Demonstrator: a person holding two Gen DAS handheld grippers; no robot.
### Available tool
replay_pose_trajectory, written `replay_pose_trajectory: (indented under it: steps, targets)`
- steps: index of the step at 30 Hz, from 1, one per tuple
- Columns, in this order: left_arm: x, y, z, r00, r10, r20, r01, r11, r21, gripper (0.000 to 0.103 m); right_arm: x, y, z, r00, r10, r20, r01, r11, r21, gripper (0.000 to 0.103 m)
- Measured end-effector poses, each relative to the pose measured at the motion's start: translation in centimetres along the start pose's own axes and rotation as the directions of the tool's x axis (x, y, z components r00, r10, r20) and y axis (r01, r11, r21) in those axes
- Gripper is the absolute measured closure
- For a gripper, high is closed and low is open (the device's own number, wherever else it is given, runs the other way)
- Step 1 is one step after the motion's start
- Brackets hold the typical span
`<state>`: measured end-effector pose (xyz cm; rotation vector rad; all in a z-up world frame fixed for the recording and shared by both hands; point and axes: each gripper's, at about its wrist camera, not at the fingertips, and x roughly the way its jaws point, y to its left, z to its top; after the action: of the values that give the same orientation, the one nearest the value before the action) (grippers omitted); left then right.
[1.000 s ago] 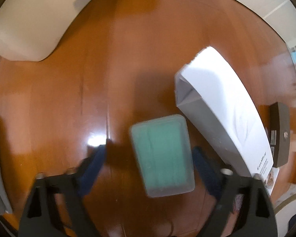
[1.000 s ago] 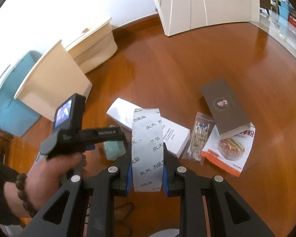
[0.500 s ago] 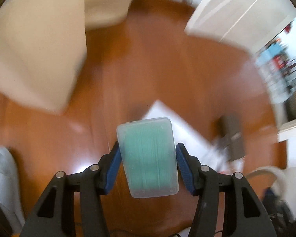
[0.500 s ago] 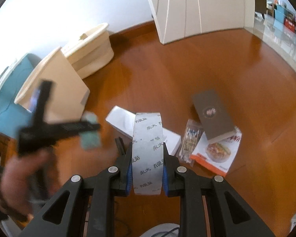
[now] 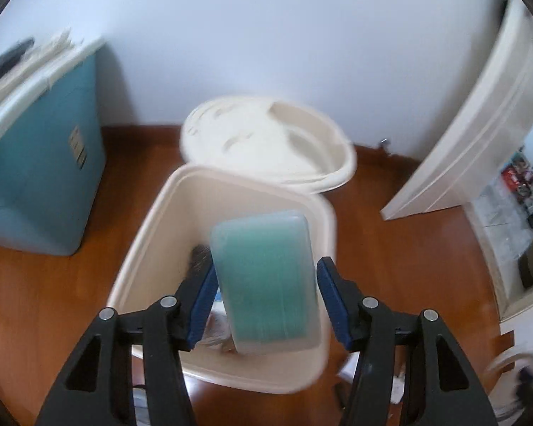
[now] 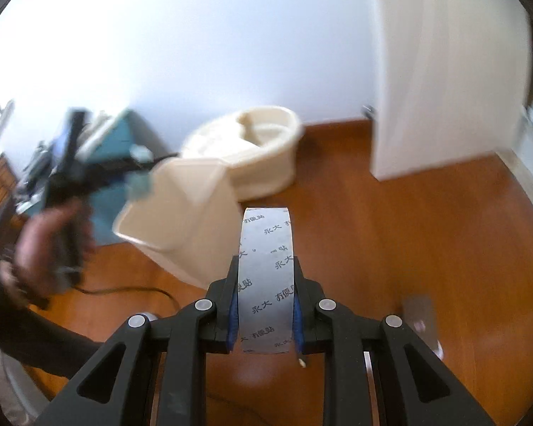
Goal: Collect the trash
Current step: 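Drop the green sponge into the beige bin with left tool while right tool drops the tape roll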
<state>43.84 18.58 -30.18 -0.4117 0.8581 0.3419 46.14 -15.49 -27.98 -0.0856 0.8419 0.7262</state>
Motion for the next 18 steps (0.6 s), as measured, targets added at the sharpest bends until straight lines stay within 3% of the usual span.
replay_pose_trajectory:
  steps: [2,5,8,11,18]
  targets:
    - [0.2,1.7,-0.3,1.0,0.014,-0.011,-0.015,0.999,-0.031,0.02,0.7,1.7,1.9,1.0,0.022,-0.007,-0.023,0.999,-0.03,0.079]
    - [0.1,0.7,-1.7,1.0,0.014,0.007,-0.014,0.999,-0.035,0.019,2.6,4.8,5.2,0.998,0.059,-0.024,-0.06,0.996,-0.066,0.079]
    - [0.4,2.1,-0.9,0.999,0.039,0.034,-0.037,0.997,-0.063,0.019,5.3,7.7,8.1,0.995,0.086,-0.041,-0.09,0.991,-0.099,0.079]
    - [-1.2,4.7,-2.2,0.996,0.074,0.048,-0.067,0.989,-0.128,0.019,8.9,10.6,10.3,0.994,0.093,-0.06,-0.1,0.986,-0.131,0.079]
    - [-0.5,9.0,-3.6,0.993,0.113,-0.022,-0.115,0.971,-0.208,0.019,20.0,15.7,12.5,0.984,0.075,-0.161,-0.092,0.99,-0.103,0.079]
